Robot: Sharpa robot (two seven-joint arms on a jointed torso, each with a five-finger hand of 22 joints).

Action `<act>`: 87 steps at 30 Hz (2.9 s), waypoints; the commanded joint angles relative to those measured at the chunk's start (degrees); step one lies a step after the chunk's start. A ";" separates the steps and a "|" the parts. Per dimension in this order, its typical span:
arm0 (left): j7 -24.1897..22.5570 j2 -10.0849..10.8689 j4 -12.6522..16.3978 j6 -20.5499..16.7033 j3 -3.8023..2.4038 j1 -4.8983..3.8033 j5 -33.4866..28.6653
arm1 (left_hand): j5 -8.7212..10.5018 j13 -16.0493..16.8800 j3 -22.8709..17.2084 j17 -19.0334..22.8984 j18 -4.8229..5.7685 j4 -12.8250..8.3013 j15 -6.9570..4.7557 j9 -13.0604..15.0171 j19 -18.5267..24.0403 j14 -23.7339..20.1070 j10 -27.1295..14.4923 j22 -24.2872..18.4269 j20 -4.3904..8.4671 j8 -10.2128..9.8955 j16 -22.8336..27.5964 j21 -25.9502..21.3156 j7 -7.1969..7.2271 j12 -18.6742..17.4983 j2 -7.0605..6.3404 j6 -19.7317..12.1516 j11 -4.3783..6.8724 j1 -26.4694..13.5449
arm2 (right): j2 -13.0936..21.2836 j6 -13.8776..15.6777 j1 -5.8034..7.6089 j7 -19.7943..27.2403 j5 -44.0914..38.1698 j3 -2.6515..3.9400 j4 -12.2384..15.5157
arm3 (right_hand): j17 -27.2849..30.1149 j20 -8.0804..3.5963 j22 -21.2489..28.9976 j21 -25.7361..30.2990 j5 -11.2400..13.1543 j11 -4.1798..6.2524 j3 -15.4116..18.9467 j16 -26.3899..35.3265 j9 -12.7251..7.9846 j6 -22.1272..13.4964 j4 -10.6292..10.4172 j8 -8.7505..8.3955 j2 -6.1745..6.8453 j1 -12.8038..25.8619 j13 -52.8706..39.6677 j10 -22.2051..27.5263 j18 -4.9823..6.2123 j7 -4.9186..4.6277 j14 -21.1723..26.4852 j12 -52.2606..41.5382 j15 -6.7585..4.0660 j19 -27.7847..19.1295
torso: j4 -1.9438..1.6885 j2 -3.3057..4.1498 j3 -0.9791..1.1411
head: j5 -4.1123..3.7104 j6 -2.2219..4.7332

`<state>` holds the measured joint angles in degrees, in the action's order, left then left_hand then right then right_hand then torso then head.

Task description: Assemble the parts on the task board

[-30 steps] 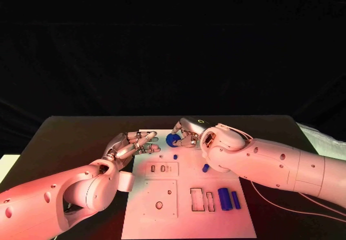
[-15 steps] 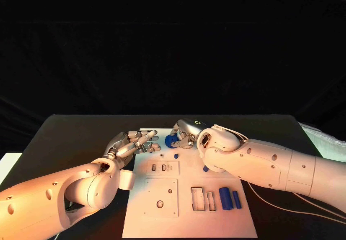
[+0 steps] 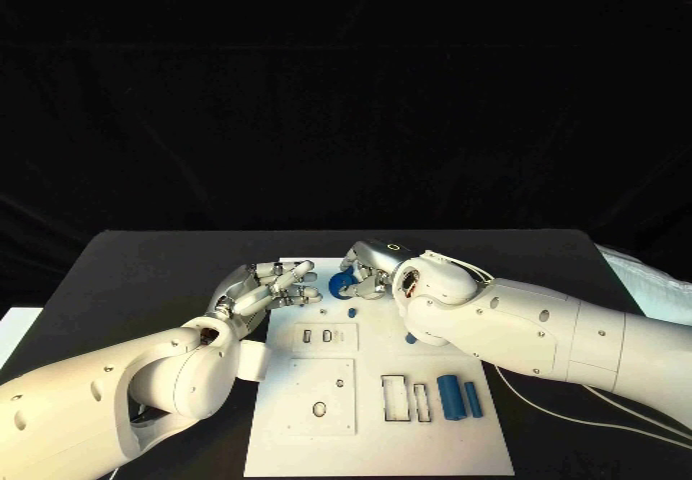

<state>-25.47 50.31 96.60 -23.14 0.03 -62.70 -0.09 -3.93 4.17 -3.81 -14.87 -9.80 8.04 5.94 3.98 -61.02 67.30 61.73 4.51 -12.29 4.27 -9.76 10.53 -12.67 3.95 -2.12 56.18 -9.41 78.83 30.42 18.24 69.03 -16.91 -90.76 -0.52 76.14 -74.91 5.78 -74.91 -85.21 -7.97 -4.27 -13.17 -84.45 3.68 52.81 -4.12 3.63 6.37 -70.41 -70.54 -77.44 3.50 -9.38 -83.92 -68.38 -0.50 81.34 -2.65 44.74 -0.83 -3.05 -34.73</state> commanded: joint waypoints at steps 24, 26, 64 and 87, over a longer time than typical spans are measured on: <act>-0.27 0.34 -0.27 1.46 -0.04 -0.03 -0.20 | 0.16 0.03 0.49 -0.24 -0.61 -0.44 0.24 0.02 -0.48 -0.33 -0.32 -0.12 -0.05 -0.26 0.39 -0.49 -0.24 -0.22 0.29 -0.13 -0.09 -0.20 | 23.46 2.48 0.60 16.08 17.14 0.82 10.86 | -5.50 -0.13 -3.16 -0.16 -3.07 0.73 2.03 -0.36 0.32 2.83 -0.42 0.71 -1.03 -4.78 -0.83 -0.85 -0.79 0.74 -4.09 -0.81 -0.17 0.73 | 1.83 -0.85 0.52 | -0.84 0.35; -0.26 0.28 -0.42 1.58 -0.03 -0.03 -0.20 | 0.16 0.03 0.49 -0.24 -0.61 -0.44 0.24 0.02 -0.48 -0.33 -0.32 -0.12 -0.05 -0.26 0.39 -0.49 -0.24 -0.22 0.29 -0.13 -0.09 -0.20 | 24.26 1.91 0.47 17.47 17.72 0.81 10.48 | -5.46 -0.12 -3.09 -0.13 -3.06 0.72 2.12 -0.33 0.29 2.76 -0.33 0.63 -0.92 -4.89 -0.77 -0.80 -0.77 0.72 -4.08 -0.73 -0.15 0.68 | 1.94 -0.93 0.67 | -0.88 0.29; 0.58 -0.02 -1.88 2.79 -0.03 0.02 -0.13 | 0.17 0.02 0.53 -0.41 -0.61 -0.86 0.27 0.02 -0.54 -0.40 -0.44 -0.18 -0.07 -0.29 0.57 -0.64 -0.24 -0.23 0.39 -0.19 -0.11 0.18 | 21.03 0.21 -3.52 26.16 19.98 0.76 -3.33 | -6.23 0.12 -4.11 -0.48 1.34 0.45 1.70 -0.59 0.24 2.78 2.76 0.32 -3.38 -9.54 -0.84 -0.77 -0.99 0.32 -4.18 -0.54 0.10 1.26 | 1.84 -1.02 0.72 | -1.08 -0.31; 0.61 0.05 -1.82 2.77 -0.03 0.02 0.12 | 0.16 -0.02 0.49 -0.56 -0.60 -1.11 0.31 0.02 -0.58 -0.49 -0.63 -0.23 -0.09 -0.33 0.77 -0.78 -0.33 -0.26 0.76 -0.26 -0.17 0.38 | 19.92 -1.60 -3.75 26.17 20.10 0.76 -4.43 | -6.73 -0.48 -4.48 -0.64 1.61 1.56 -0.10 -0.79 0.81 8.05 4.12 2.13 -4.96 -10.16 -1.65 -1.44 -1.04 1.69 -4.29 -1.36 -0.73 1.47 | 1.79 -1.00 0.73 | -1.14 -0.67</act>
<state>-24.56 50.44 94.66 -21.51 0.04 -62.66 -0.12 -3.93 4.13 -3.33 -15.33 -9.80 7.25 6.16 3.98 -61.22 67.08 61.52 4.36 -12.49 4.27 -9.26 10.13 -12.67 3.95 -1.81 56.18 -9.62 79.15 50.46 18.09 65.34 8.84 -70.56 0.24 71.70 -74.90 5.65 -74.95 -85.66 -6.72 -3.23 -13.05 -84.99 4.43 60.54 -0.13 5.52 1.88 -80.62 -72.25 -78.49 3.50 -7.65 -83.93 -69.40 -0.94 82.68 -0.81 43.73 -0.09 -4.11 -35.33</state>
